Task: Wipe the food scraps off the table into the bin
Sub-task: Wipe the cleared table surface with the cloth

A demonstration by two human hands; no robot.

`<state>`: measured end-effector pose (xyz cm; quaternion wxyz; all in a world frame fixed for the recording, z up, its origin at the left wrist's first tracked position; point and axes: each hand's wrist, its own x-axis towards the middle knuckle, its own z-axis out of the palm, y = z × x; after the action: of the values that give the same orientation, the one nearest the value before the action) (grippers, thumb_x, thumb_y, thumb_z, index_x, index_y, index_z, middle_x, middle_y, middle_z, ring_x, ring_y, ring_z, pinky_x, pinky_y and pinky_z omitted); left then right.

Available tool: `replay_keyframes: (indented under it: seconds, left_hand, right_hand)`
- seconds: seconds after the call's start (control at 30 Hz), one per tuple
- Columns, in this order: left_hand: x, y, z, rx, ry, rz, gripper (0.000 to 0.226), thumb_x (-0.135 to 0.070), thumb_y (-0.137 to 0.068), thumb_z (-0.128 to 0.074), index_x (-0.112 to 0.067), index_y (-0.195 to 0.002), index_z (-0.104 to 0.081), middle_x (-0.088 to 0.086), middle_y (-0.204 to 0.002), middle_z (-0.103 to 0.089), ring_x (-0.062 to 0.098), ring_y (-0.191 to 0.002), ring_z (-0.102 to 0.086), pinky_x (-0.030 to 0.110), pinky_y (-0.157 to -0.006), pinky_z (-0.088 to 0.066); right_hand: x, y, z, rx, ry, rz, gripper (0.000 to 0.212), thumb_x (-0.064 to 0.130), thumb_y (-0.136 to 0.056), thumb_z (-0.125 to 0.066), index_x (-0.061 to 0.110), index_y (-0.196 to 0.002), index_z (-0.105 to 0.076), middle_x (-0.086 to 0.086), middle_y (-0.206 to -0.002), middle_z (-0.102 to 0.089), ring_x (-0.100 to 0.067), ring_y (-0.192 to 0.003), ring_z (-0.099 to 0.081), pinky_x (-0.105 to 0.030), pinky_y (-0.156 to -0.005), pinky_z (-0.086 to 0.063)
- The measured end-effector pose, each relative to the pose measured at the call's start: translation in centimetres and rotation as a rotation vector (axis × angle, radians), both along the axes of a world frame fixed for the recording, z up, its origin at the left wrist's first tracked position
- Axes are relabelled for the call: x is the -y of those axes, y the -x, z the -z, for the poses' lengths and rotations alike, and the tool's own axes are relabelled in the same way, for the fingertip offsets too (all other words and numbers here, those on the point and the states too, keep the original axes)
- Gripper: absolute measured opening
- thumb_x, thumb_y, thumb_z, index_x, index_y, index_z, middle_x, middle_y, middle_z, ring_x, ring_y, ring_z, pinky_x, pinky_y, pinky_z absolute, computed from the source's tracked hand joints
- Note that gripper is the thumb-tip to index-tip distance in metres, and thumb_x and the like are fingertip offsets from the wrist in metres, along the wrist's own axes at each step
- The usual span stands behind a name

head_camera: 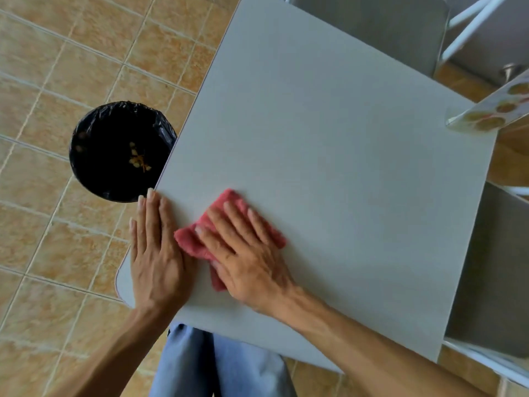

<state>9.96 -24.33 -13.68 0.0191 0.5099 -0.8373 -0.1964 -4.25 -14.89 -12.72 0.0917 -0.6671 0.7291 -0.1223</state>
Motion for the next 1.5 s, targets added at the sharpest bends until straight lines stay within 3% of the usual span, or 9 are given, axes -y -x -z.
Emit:
replay_keyframes:
  seconds: [0.1,0.3,0.5,0.73,0.87,0.93,1.17,1.37,1.5]
  left_hand:
    - [0.4,-0.4,-0.5,-0.021,0.003,0.066,0.063,-0.027,-0.101,-0.032,-0.001,-0.155,-0.014,0.014,-0.165,-0.005,0.025,-0.153,0.001,0.045,-0.124,-0.008]
    - [-1.0,-2.9,-0.6,-0.102,0.035,0.148,0.055,-0.016,-0.101,-0.030,0.003,-0.152,-0.023,0.018,-0.162,-0.017,0.029,-0.152,-0.009,0.049,-0.123,-0.013]
    - [-2.4,-5.7,-0.2,-0.089,0.012,0.162,0.060,-0.019,-0.098,-0.034,0.005,-0.151,-0.023,0.019,-0.162,-0.017,0.030,-0.152,-0.009,0.047,-0.124,-0.009]
    - [-1.8,-6.8,0.0,-0.047,0.015,0.207,0.056,-0.020,-0.103,-0.026,0.000,-0.154,-0.018,0.014,-0.164,-0.012,0.025,-0.153,-0.004,0.044,-0.124,-0.008]
    - [-1.9,-6.9,0.1,-0.059,0.013,0.204,0.055,-0.016,-0.102,-0.031,0.001,-0.153,-0.020,0.017,-0.163,-0.015,0.026,-0.153,-0.006,0.043,-0.125,-0.007]
    - [-1.8,-6.8,0.1,-0.057,0.011,0.202,0.055,-0.018,-0.102,-0.030,0.001,-0.153,-0.019,0.016,-0.163,-0.015,0.026,-0.153,-0.006,0.042,-0.125,-0.005]
    - [-2.0,-7.1,0.1,-0.052,-0.002,0.198,0.056,-0.017,-0.103,-0.031,-0.001,-0.155,-0.015,0.013,-0.165,-0.009,0.024,-0.153,-0.002,0.041,-0.125,-0.004]
    - [-2.0,-6.9,-0.9,-0.074,-0.021,0.199,0.057,-0.014,-0.101,-0.032,0.000,-0.154,-0.017,0.015,-0.164,-0.008,0.028,-0.153,-0.006,0.037,-0.125,-0.001]
    - [-1.5,-7.9,-1.1,-0.053,-0.037,0.169,0.057,-0.018,-0.102,-0.028,0.000,-0.155,-0.014,0.013,-0.164,-0.008,0.025,-0.153,-0.003,0.038,-0.125,-0.003]
  right_hand:
    - [-0.9,3.1,0.6,-0.059,0.019,-0.163,0.052,0.028,-0.104,-0.046,0.013,-0.154,-0.042,-0.008,-0.162,-0.038,-0.029,-0.155,-0.026,-0.052,-0.124,-0.025]
    - [-2.1,2.1,0.8,-0.049,0.049,0.983,0.053,0.030,-0.105,-0.039,0.006,-0.152,-0.043,-0.020,-0.161,-0.036,-0.040,-0.152,-0.028,-0.057,-0.120,-0.028]
    - [-3.5,-8.8,-0.5,0.077,-0.048,0.174,0.056,0.032,-0.099,-0.041,0.016,-0.152,-0.045,-0.006,-0.163,-0.037,-0.029,-0.155,-0.025,-0.055,-0.120,-0.029]
    - [7.1,-3.0,1.1,0.001,0.055,0.984,0.052,0.029,-0.101,-0.041,0.014,-0.150,-0.047,-0.014,-0.161,-0.039,-0.036,-0.153,-0.028,-0.058,-0.122,-0.023]
    - [7.0,-5.5,1.0,-0.051,0.016,0.130,0.054,0.037,-0.101,-0.041,0.022,-0.153,-0.044,-0.007,-0.163,-0.037,-0.030,-0.154,-0.027,-0.053,-0.124,-0.021]
    - [6.8,-1.6,1.6,-0.108,0.020,-0.038,0.054,0.039,-0.102,-0.038,0.024,-0.154,-0.043,-0.004,-0.162,-0.039,-0.025,-0.153,-0.031,-0.048,-0.124,-0.026]
    - [9.4,2.6,1.4,-0.050,0.005,0.910,0.058,0.034,-0.098,-0.033,0.015,-0.152,-0.045,-0.014,-0.161,-0.039,-0.039,-0.152,-0.028,-0.054,-0.124,-0.020]
    - [4.4,-4.4,1.2,-0.040,-0.014,0.066,0.051,0.035,-0.103,-0.046,0.027,-0.154,-0.043,-0.005,-0.164,-0.036,-0.028,-0.155,-0.026,-0.052,-0.125,-0.020]
    - [3.5,-4.5,0.8,-0.021,0.034,0.672,0.049,0.027,-0.101,-0.045,0.020,-0.149,-0.050,-0.009,-0.160,-0.042,-0.031,-0.152,-0.031,-0.054,-0.122,-0.027]
